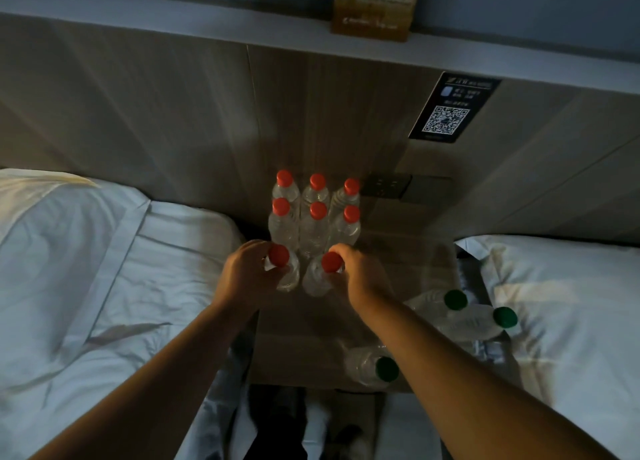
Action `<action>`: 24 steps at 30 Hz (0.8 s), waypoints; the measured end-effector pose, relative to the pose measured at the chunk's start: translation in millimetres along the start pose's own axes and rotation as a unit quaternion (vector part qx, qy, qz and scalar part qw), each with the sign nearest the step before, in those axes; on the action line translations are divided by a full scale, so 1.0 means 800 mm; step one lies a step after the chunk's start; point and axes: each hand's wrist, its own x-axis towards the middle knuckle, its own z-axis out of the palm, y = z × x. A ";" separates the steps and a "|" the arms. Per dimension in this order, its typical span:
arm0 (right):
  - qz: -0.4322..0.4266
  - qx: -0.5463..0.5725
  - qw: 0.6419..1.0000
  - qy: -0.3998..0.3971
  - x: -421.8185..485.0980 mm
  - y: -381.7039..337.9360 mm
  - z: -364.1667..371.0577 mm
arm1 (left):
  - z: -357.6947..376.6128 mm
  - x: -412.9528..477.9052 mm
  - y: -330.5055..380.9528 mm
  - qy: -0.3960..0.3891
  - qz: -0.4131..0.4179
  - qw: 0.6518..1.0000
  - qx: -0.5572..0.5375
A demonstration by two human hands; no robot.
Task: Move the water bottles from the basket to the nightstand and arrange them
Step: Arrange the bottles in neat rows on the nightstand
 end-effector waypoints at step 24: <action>0.067 0.024 0.997 0.042 0.060 0.053 0.072 | 0.030 0.030 -0.051 -0.056 -0.059 0.996 -0.028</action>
